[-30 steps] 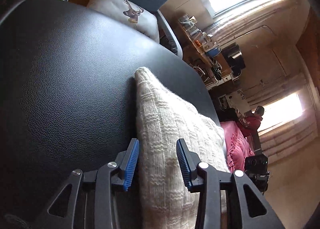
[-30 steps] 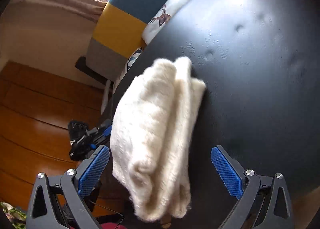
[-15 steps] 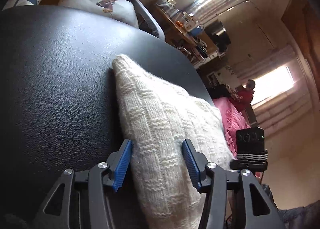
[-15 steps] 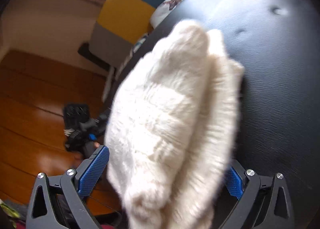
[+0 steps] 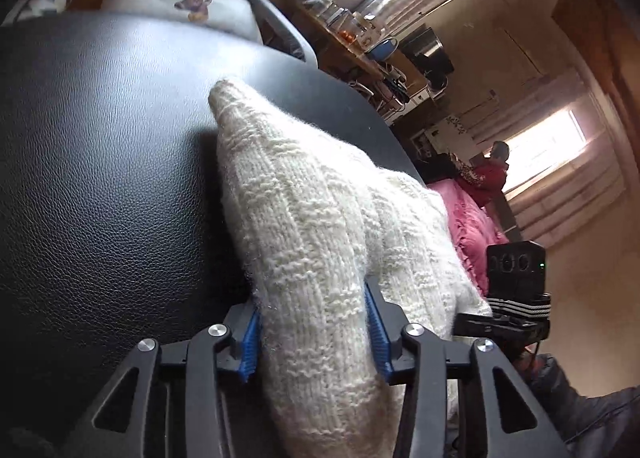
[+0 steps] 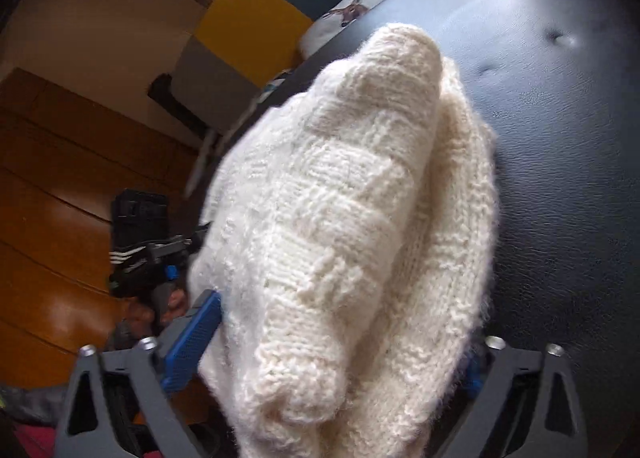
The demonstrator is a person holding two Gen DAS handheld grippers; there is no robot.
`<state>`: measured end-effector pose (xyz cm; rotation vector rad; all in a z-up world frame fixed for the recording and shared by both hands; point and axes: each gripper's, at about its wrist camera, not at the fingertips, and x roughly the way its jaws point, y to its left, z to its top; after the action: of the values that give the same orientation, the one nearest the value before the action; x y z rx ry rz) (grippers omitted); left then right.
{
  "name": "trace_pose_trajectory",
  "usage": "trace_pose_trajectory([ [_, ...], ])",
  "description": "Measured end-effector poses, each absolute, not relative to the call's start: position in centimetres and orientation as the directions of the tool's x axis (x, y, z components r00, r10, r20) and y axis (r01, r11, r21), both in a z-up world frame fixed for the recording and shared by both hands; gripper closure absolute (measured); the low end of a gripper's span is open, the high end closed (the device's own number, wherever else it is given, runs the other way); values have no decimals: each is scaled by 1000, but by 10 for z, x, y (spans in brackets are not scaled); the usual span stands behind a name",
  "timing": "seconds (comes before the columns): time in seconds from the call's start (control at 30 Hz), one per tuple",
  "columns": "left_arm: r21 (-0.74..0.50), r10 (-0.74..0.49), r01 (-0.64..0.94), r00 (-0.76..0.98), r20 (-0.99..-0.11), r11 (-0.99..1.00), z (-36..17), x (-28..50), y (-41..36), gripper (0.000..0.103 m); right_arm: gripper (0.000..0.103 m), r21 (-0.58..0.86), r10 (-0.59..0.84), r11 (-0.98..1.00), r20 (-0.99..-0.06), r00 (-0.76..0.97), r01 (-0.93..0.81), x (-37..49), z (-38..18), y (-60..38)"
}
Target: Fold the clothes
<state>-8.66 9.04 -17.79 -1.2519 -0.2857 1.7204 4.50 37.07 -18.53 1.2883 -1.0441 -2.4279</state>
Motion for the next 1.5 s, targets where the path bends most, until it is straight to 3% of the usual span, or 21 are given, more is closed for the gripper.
trace_pose_trajectory([
  [0.1, -600, 775, -592, -68, -629, -538, -167, -74, 94, 60, 42, 626, -431, -766, -669, -606, -147, 53, -181, 365],
  [0.2, -588, 779, -606, -86, -621, -535, -159, -65, 97, 61, 45, 591, -386, -794, -671, -632, -143, 61, -173, 359],
  [0.47, -594, 816, -658, -54, -576, -463, -132, -48, 118, 62, 46, 602, -350, -790, -596, -723, -113, 82, -157, 367],
  [0.67, -566, 826, -733, 10, -564, -377, -101, -42, 179, 63, 46, 648, -342, -755, -523, -781, -103, 99, -138, 389],
  [0.97, -500, 863, -841, 83, -499, -208, -37, -43, 289, 63, 46, 642, -165, -751, -412, -896, -156, 144, -92, 444],
  [1.1, -470, 828, -853, 85, -554, -227, -43, -56, 349, 62, 46, 598, -45, -766, -414, -909, -234, 164, -79, 474],
  [1.23, -411, 675, -827, 53, -736, -384, -103, -75, 405, 63, 46, 589, 37, -708, -521, -853, -390, 174, -118, 513],
  [1.33, -385, 631, -803, 14, -776, -456, -133, -83, 405, 60, 44, 547, 46, -675, -637, -769, -494, 182, -163, 527],
  [1.43, -359, 656, -825, -20, -754, -437, -118, -72, 399, 60, 43, 580, 50, -674, -583, -811, -458, 195, -168, 527],
  [1.5, -341, 673, -839, -41, -738, -425, -109, -64, 394, 61, 35, 597, 48, -652, -582, -812, -467, 197, -165, 534],
])
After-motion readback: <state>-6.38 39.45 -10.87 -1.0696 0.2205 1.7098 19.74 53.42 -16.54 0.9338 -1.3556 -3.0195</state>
